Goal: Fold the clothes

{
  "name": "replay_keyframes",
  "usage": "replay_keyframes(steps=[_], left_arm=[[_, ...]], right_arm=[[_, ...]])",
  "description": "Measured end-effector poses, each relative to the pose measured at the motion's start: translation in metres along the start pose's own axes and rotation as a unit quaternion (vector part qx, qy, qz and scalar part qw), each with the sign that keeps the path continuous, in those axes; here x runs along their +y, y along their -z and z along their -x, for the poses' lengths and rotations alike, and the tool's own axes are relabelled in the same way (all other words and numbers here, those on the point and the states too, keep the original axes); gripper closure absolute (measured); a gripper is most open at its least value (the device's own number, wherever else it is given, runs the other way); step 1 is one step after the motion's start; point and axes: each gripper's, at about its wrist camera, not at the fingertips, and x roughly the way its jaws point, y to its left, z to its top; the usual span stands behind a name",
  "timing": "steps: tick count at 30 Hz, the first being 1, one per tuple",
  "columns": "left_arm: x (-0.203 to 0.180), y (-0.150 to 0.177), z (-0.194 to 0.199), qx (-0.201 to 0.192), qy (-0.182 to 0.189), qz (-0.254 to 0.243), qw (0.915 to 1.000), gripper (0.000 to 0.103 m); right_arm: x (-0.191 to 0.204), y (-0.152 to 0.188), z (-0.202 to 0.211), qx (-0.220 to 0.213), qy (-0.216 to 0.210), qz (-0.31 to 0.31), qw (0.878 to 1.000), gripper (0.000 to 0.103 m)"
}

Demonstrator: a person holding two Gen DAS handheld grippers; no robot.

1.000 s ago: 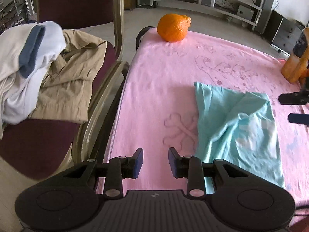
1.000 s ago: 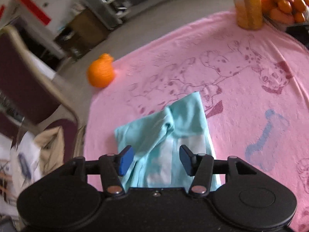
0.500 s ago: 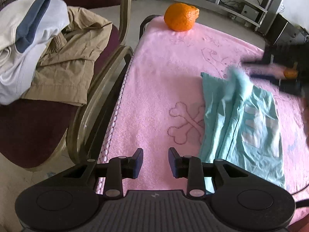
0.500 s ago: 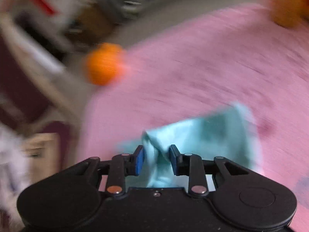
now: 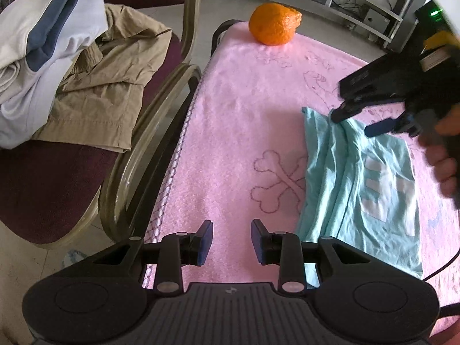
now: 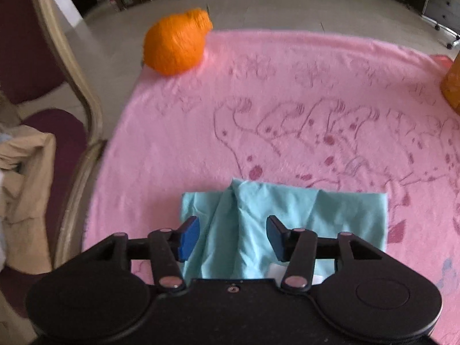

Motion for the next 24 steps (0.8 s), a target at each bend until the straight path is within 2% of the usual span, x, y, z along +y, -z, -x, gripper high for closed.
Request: replay_keyframes(steps=[4, 7, 8, 10, 11, 14, 20, 23, 24], left_arm=[[0.001, 0.001, -0.001, 0.004, 0.001, -0.001, 1.0, 0.071], [0.002, 0.001, 0.0, 0.003, 0.003, 0.0, 1.0, 0.071], [0.002, 0.001, 0.0, 0.002, 0.003, 0.0, 1.0, 0.071], [0.002, 0.002, 0.0, 0.002, 0.004, 0.0, 1.0, 0.071], [0.002, 0.002, 0.001, 0.002, 0.004, 0.0, 1.0, 0.071], [0.002, 0.002, 0.0, 0.003, 0.005, 0.001, 1.0, 0.071], [0.004, 0.002, 0.0, 0.006, 0.006, 0.005, 1.0, 0.071], [0.005, 0.002, 0.0, 0.008, 0.007, 0.007, 0.9999, 0.071], [0.005, 0.002, 0.0, 0.008, 0.007, 0.007, 0.9999, 0.071]], right_arm=[[0.014, 0.01, -0.021, 0.011, 0.038, 0.014, 0.999, 0.049], [0.018, 0.019, -0.022, -0.001, 0.066, 0.027, 0.997, 0.053], [0.017, 0.02, -0.02, -0.004, 0.066, 0.023, 0.998, 0.06], [0.012, 0.02, -0.016, -0.005, 0.059, 0.007, 0.998, 0.062], [0.01, 0.02, -0.014, -0.01, 0.057, 0.002, 0.998, 0.067], [0.006, 0.018, -0.011, -0.03, 0.062, -0.006, 0.998, 0.092], [0.001, 0.017, -0.018, -0.037, 0.045, -0.007, 0.998, 0.087], [0.002, 0.02, -0.013, -0.054, 0.049, 0.006, 0.997, 0.099], [0.002, 0.021, -0.01, -0.062, 0.046, 0.008, 0.997, 0.099]])
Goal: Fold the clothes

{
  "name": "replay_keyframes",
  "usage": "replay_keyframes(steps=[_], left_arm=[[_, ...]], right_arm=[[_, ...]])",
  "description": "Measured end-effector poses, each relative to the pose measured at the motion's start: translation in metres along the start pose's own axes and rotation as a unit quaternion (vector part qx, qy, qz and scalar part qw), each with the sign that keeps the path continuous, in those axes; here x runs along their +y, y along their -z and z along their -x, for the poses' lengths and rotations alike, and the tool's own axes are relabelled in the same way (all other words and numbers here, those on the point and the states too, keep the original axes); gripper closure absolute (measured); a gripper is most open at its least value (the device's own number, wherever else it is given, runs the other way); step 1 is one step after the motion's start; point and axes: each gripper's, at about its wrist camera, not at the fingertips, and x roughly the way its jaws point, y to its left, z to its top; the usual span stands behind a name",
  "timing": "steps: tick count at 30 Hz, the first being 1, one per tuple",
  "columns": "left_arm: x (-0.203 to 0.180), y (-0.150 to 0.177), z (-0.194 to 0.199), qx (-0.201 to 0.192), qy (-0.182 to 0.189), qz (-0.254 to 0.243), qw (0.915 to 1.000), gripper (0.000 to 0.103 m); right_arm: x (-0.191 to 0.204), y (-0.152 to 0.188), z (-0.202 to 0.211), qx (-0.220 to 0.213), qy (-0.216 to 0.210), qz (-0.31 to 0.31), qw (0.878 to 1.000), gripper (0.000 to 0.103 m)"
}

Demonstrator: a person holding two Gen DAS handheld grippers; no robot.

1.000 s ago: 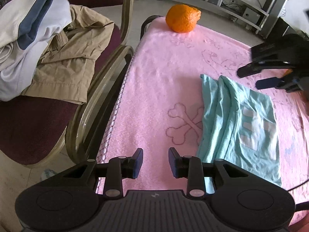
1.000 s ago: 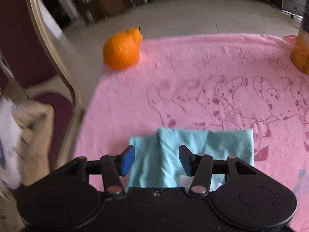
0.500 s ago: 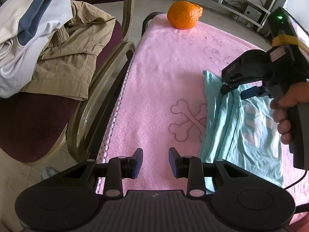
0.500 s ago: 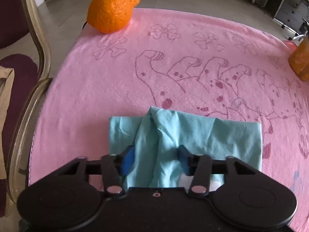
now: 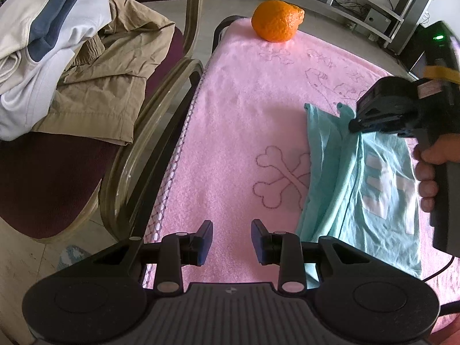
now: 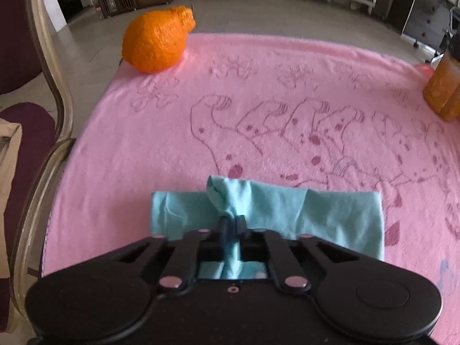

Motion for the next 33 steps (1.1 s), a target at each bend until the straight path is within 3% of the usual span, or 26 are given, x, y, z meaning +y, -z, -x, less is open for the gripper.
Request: replay_keyframes(steps=[8, 14, 16, 18, 20, 25, 27, 31, 33], left_arm=[[-0.001, -0.001, 0.001, -0.001, 0.0, -0.003, 1.0, 0.071], [0.003, -0.001, -0.001, 0.004, -0.003, 0.003, 1.0, 0.071], [0.004, -0.001, -0.003, 0.006, -0.002, 0.006, 1.0, 0.071], [0.006, -0.002, -0.004, 0.007, -0.002, 0.01, 0.9999, 0.071], [0.008, -0.002, -0.004, 0.007, -0.001, 0.013, 0.9999, 0.071], [0.004, -0.001, 0.001, -0.008, 0.013, 0.001, 0.9999, 0.071], [0.001, 0.001, 0.003, -0.009, 0.038, -0.005, 0.9992, 0.071], [-0.001, 0.003, 0.004, -0.003, 0.11, 0.012, 0.9939, 0.071], [-0.008, 0.004, 0.003, 0.0, 0.112, 0.011, 0.9936, 0.072]], right_arm=[[0.001, -0.005, 0.04, -0.034, -0.073, -0.001, 0.997, 0.099], [0.023, -0.007, 0.022, -0.014, -0.062, 0.025, 0.998, 0.099], [0.029, -0.006, 0.01, -0.004, -0.066, 0.041, 0.997, 0.095], [0.032, -0.005, 0.003, 0.015, -0.082, 0.057, 0.995, 0.078], [0.03, -0.003, 0.008, 0.017, -0.097, 0.06, 0.993, 0.076], [0.001, -0.001, 0.055, 0.018, -0.127, 0.029, 0.991, 0.067], [-0.017, 0.004, 0.079, 0.031, -0.132, 0.013, 0.991, 0.062], [-0.061, 0.019, 0.128, 0.015, -0.153, 0.01, 0.988, 0.054], [-0.085, 0.031, 0.147, 0.004, -0.159, 0.002, 0.987, 0.052]])
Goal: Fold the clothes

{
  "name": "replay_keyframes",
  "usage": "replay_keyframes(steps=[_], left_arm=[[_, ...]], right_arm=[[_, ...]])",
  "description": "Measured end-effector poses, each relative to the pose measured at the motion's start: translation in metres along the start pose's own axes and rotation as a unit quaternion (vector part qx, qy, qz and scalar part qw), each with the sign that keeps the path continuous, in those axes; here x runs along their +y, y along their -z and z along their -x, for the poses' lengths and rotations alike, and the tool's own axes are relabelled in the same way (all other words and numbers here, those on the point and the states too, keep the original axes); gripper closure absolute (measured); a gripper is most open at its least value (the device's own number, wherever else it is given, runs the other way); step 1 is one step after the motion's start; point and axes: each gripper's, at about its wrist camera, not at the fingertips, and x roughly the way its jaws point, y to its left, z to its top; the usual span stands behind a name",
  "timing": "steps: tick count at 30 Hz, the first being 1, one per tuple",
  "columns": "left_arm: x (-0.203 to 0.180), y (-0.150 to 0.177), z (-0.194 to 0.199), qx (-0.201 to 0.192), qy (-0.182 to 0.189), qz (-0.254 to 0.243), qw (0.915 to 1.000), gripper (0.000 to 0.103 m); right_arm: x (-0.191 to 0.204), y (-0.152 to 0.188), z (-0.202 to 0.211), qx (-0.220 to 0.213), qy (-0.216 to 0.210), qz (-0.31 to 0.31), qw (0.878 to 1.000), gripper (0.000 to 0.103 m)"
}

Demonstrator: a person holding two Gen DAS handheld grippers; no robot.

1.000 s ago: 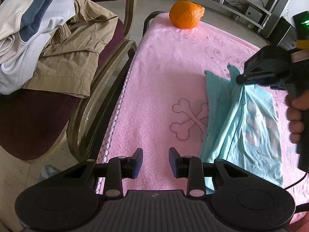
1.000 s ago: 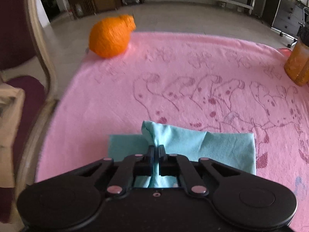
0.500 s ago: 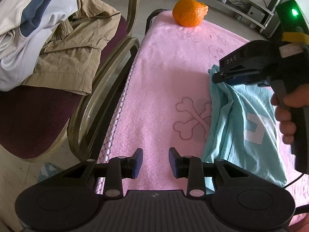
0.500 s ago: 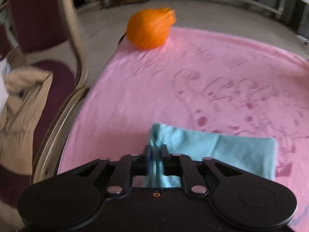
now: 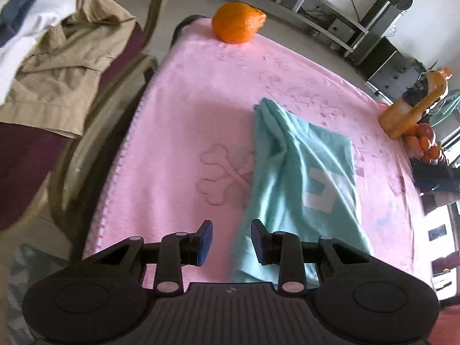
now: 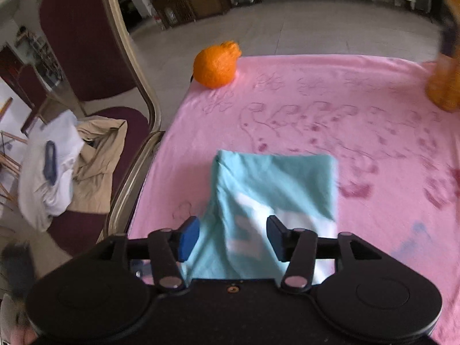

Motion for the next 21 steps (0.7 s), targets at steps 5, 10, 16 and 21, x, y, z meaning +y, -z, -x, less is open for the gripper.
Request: replay_keyframes(steps=[5, 10, 16, 21], left_arm=[[-0.013, 0.003, -0.012, 0.017, -0.013, 0.006, 0.9998, 0.071], [-0.014, 0.011, -0.016, 0.025, -0.02, 0.029, 0.999, 0.072], [-0.015, 0.013, -0.025, 0.035, -0.038, 0.042, 0.9978, 0.076], [-0.026, 0.015, -0.03, 0.041, -0.041, 0.021, 0.9981, 0.083]], right_arm=[[-0.056, 0.043, 0.017, -0.004, -0.032, -0.055, 0.998, 0.052], [-0.103, 0.084, -0.006, 0.001, -0.099, -0.096, 0.99, 0.052], [-0.144, 0.106, -0.038, 0.017, -0.116, -0.183, 0.976, 0.052], [-0.137, 0.102, -0.039, 0.016, -0.108, -0.17, 0.979, 0.052]])
